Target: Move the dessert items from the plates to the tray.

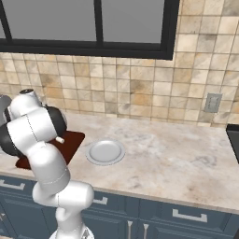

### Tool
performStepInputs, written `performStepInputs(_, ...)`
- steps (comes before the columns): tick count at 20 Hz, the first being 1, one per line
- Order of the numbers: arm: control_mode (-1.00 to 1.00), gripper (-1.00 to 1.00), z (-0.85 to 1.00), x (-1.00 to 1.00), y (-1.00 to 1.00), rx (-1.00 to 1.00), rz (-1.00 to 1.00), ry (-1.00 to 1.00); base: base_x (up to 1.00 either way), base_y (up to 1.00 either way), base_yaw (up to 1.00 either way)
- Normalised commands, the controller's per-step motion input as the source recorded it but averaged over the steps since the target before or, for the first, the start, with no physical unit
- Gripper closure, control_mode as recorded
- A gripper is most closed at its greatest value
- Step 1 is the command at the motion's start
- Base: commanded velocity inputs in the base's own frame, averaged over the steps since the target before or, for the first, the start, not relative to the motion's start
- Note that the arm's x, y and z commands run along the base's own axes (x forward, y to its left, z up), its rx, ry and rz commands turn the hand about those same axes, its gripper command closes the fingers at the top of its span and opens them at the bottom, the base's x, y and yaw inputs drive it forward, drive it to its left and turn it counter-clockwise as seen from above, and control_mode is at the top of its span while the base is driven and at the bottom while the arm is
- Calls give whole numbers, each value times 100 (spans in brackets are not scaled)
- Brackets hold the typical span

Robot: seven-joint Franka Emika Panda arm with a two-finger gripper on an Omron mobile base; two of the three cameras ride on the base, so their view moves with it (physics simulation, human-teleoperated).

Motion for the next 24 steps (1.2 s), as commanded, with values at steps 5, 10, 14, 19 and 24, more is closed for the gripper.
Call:
performStepInputs(5, -100, -100, 0, 0, 56, 0, 5, 0, 0, 0, 0)
performStepInputs(10, -100, -100, 0, 0, 52, 0, 0, 0, 0, 0, 0)
performStepInputs(14, -100, -100, 2, 0, 42, 0, 0, 0, 0, 0, 0)
performStepInputs(19, -100, -100, 7, -11, 26, 0, 0, 0, 0, 0, 0)
performStepInputs(24, -100, -100, 6, -17, 16, 0, 0, 0, 0, 0, 0)
